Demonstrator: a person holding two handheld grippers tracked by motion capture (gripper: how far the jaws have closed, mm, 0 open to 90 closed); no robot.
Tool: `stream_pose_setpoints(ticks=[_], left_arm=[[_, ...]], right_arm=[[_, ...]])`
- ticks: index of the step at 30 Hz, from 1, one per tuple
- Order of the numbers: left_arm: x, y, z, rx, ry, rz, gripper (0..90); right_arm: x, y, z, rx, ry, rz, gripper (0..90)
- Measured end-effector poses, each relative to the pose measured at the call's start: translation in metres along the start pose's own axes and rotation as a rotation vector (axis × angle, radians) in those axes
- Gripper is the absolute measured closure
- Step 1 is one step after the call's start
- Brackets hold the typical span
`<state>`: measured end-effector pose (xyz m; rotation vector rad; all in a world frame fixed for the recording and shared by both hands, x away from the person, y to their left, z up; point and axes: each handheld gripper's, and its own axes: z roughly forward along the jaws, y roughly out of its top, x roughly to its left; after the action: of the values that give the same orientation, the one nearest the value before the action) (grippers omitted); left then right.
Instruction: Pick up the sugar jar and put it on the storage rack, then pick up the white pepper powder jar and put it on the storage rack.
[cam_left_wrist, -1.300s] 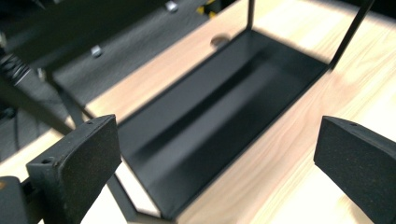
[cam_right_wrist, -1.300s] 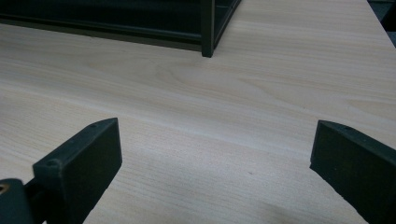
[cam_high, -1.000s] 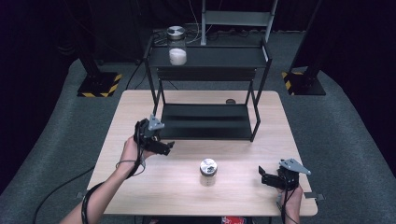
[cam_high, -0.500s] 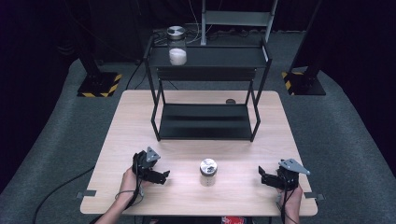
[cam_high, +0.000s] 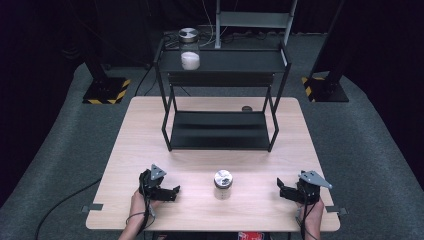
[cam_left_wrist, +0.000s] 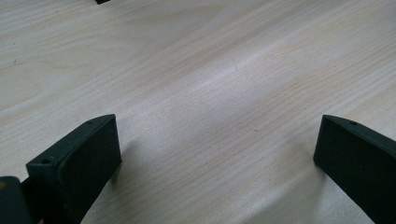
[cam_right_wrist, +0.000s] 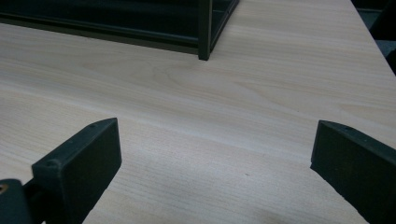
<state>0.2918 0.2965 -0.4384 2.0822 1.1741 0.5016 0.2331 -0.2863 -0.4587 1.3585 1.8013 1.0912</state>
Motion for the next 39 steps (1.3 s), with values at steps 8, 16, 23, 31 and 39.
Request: stream_pose_setpoints(ticks=[8, 16, 23, 31, 39], left_arm=[[0.0, -0.001, -0.001, -0.004, -0.007, 0.015, 0.1], [0.0, -0.001, -0.001, -0.003, -0.007, 0.016, 0.0], [-0.001, -0.001, -0.001, -0.004, -0.004, 0.017, 0.1], [0.001, 0.0, 0.0, -0.001, -0.011, 0.009, 0.1], [0.001, -0.001, 0.0, -0.001, -0.011, 0.008, 0.0]], right_arm=[[0.003, 0.002, 0.001, 0.012, -0.014, -0.006, 0.8], [0.013, 0.005, 0.001, 0.034, -0.047, -0.041, 0.6], [0.03, 0.007, -0.001, 0.068, -0.072, -0.081, 0.0], [0.064, 0.002, -0.016, 0.082, -0.047, -0.054, 0.3], [0.11, 0.002, -0.016, 0.071, 0.102, -0.106, 0.5]])
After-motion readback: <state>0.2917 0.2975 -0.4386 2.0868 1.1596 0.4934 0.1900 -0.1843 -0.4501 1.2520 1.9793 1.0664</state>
